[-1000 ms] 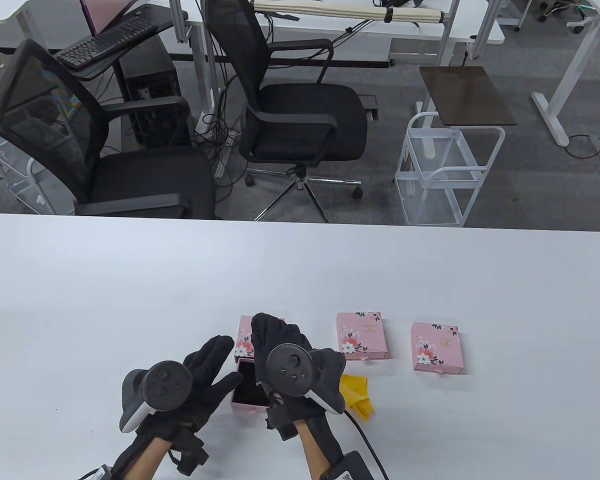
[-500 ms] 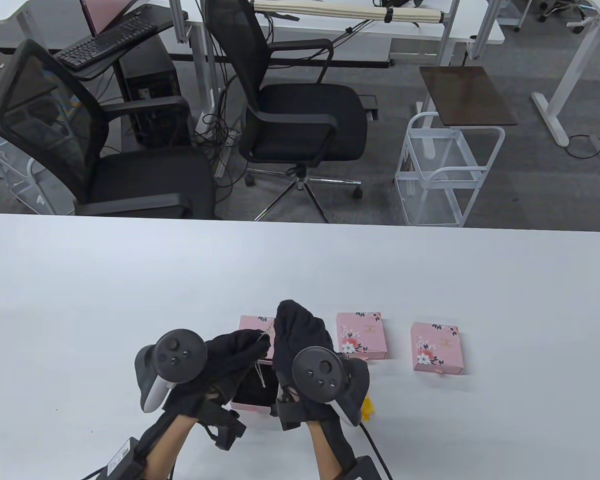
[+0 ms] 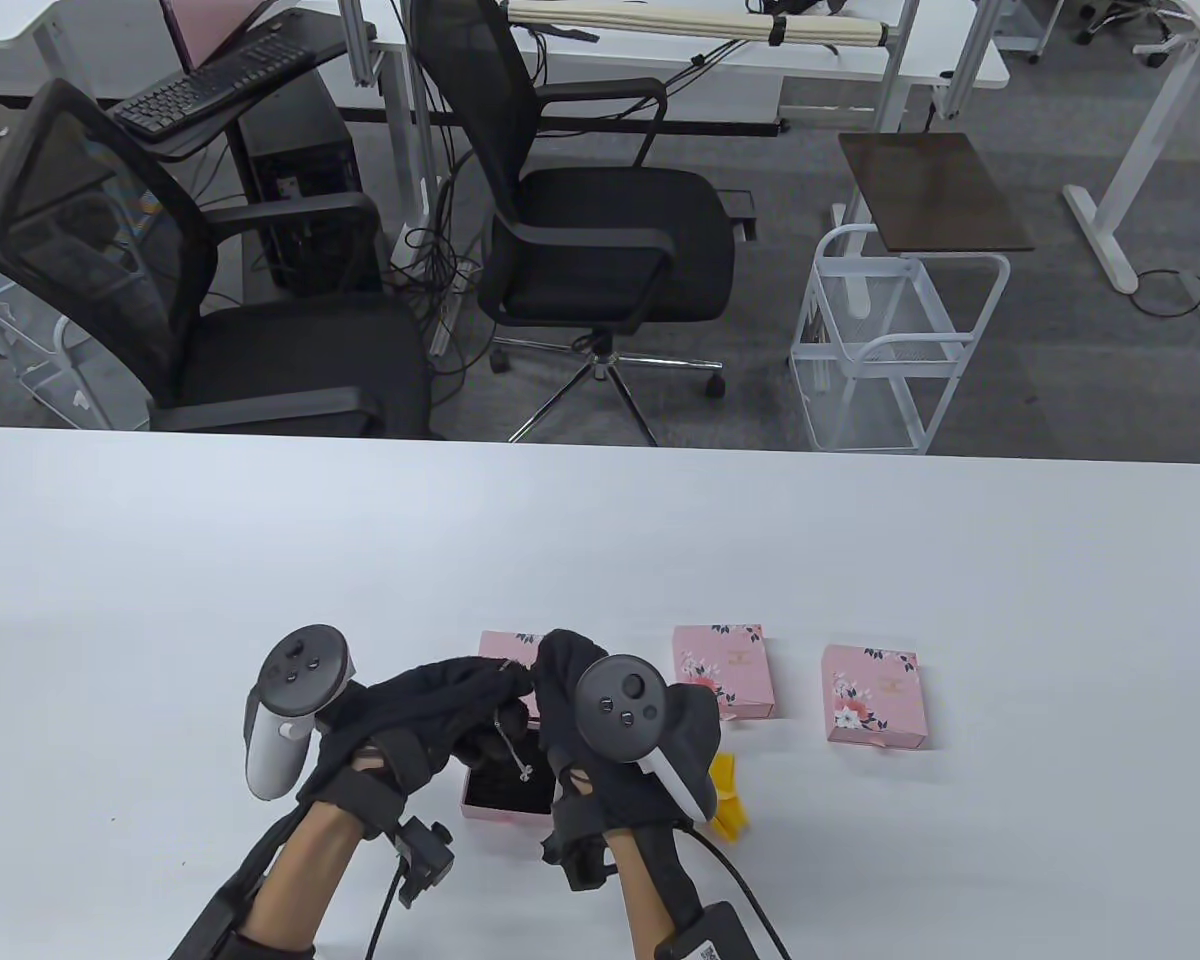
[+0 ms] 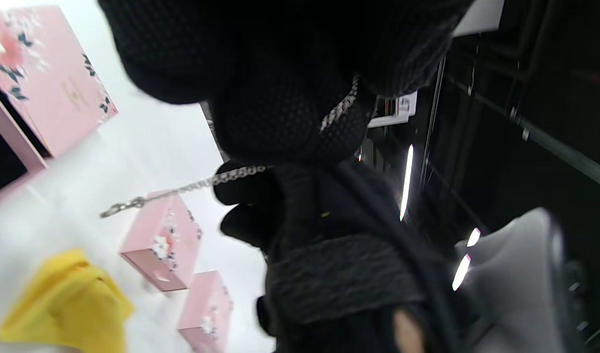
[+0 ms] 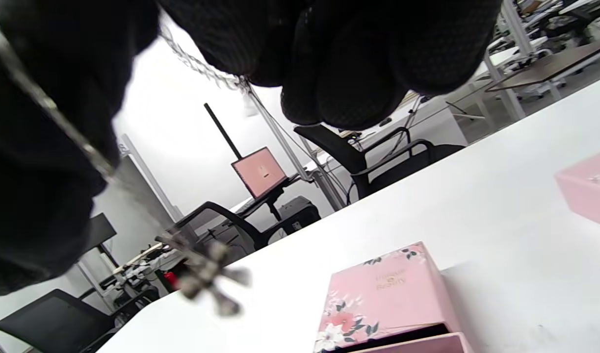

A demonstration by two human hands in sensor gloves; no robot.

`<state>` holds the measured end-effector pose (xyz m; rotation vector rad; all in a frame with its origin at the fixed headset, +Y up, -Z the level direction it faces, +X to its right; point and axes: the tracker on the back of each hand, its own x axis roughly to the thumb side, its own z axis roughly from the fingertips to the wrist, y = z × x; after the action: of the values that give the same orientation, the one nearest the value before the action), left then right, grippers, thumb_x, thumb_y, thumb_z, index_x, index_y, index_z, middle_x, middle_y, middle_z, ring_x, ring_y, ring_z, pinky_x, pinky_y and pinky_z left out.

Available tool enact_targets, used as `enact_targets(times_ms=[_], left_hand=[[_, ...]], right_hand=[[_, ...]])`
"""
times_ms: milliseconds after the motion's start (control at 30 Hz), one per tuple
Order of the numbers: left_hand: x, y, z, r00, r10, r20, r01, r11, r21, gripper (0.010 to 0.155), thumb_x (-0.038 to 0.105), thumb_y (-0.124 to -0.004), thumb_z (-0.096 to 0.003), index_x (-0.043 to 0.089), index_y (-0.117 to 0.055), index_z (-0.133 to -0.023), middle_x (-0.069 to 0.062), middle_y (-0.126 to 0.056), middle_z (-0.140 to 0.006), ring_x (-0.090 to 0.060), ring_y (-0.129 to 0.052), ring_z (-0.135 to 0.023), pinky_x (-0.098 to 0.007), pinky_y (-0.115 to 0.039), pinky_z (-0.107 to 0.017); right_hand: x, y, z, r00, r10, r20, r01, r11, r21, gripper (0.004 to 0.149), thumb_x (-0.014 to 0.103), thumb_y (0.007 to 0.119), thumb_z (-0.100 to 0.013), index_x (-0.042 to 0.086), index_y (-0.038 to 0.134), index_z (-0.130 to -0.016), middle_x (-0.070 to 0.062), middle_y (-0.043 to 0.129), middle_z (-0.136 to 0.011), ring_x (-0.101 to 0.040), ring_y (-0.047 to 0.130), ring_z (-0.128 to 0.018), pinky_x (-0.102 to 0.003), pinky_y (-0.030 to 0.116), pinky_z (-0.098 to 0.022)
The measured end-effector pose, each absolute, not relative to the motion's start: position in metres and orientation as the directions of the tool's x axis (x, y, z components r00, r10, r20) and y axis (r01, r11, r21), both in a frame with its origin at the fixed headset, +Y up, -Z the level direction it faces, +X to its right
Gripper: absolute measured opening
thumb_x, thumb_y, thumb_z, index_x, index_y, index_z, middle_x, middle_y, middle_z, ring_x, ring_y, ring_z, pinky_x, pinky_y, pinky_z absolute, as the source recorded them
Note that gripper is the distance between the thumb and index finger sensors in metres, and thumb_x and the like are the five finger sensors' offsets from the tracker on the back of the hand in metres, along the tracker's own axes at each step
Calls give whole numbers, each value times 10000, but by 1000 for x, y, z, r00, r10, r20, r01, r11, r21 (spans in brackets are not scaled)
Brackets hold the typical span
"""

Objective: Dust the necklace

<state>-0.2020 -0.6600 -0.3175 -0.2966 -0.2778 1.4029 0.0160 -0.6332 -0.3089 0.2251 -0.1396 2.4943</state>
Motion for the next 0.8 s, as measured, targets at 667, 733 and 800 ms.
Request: enact_targets(times_ms=[667,733,800], left_hand=[[-219,-644,-308,31,995,100,-984,48,-171,396,474,-778,-600,268,-876,-924,-15,-989,-853,-216,-973,-727,-436,-836,-531],[-220,-642,-308,25,995,101,-981,44,-187,396,472,-778,-602,256,-882,-919,-16,-996,-842,-212,-978,-718,-432,-839,-525],[-220,-642,-309,33,994,102,-981,52,-186,397,470,-779,-602,252,-884,-917,-18,-999,-836,-209,-981,-711,-429,-842,-520]], right_hand=[[20,-611,-292,-773,585,247,-630,-754,-187,415,264,701,-672,66,669,-1035,-272,777,-958,-460,842,-729,-550,729,-572],[24,-616,-297,-762,605,231,-643,-749,-159,421,274,704,-671,62,671,-1034,-274,778,-957,-462,843,-726,-550,729,-571],[26,-620,-301,-739,637,222,-670,-731,-131,420,276,707,-670,63,676,-1031,-274,781,-953,-461,845,-722,-550,731,-567]])
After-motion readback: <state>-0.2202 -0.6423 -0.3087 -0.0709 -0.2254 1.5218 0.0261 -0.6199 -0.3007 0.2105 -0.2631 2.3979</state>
